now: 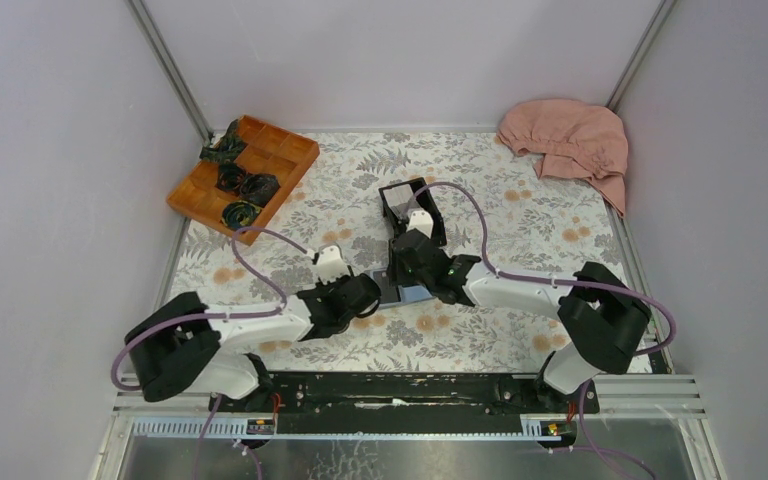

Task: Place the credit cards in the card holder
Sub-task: Insert the credit card into the card holder, then pick up the credit card from the storage box.

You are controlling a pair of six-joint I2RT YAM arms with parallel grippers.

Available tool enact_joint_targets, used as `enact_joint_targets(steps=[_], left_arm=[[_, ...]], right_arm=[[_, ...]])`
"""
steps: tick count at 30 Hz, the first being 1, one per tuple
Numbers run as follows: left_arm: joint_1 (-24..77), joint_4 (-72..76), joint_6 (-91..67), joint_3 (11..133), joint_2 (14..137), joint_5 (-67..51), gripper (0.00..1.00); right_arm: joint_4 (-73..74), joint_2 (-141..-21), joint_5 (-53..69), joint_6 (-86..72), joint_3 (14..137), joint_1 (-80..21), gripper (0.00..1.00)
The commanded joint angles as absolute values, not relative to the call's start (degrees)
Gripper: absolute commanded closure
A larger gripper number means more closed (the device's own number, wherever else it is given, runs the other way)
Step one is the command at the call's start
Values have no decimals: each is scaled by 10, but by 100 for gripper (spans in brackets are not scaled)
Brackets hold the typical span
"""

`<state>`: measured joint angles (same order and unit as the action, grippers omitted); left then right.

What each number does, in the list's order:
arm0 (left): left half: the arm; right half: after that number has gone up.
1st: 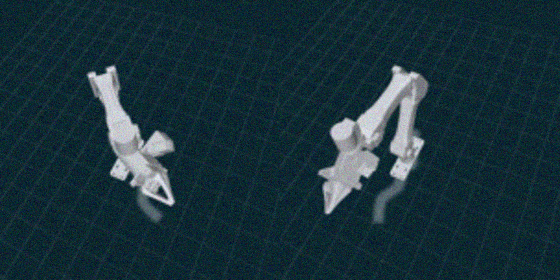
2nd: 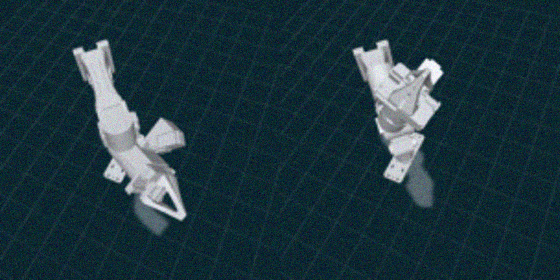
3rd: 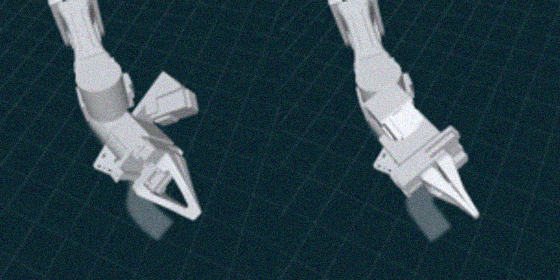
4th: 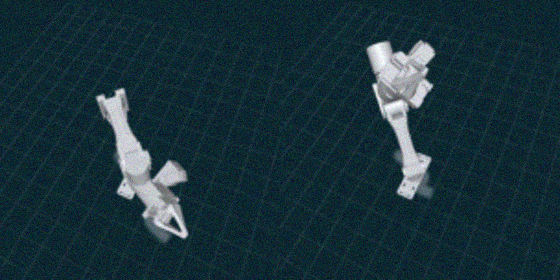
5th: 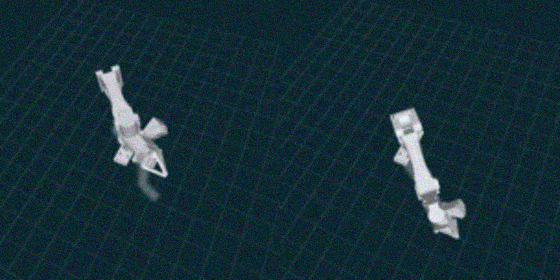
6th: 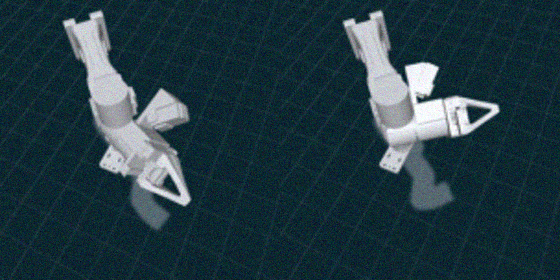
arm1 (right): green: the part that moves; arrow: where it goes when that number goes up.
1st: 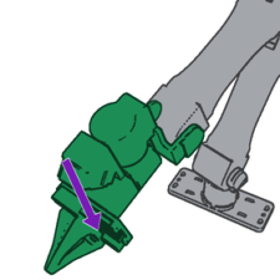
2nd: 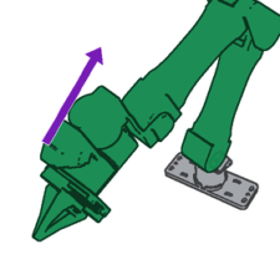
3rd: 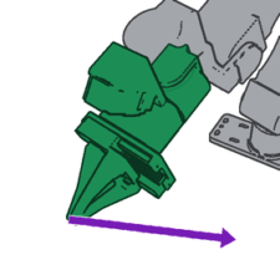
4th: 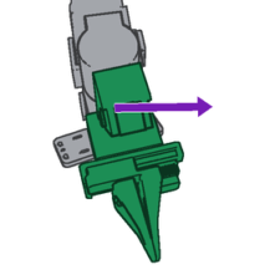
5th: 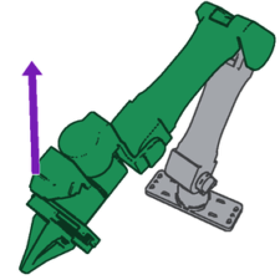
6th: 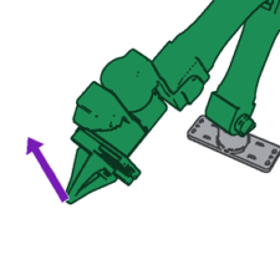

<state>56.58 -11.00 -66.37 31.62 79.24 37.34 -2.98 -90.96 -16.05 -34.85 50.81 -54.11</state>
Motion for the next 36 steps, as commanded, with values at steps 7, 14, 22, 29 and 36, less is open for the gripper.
enact_joint_targets(steps=[7, 14, 22, 29, 36], left_arm=[[568, -164, -598, 326, 642, 430, 18], [567, 4, -454, 277, 551, 372, 0], [484, 149, -412, 213, 501, 220, 0], [459, 156, -445, 250, 564, 183, 0], [454, 208, -404, 225, 554, 181, 3]], right_arm=[[25, -882, -184, -255, 617, -463, 49], [22, -920, -183, -178, 683, -423, 34], [7, -998, -106, -156, 762, -371, 36], [-1, -1051, -65, -151, 803, -334, 36], [6, -1089, -22, -147, 838, -313, 38]])
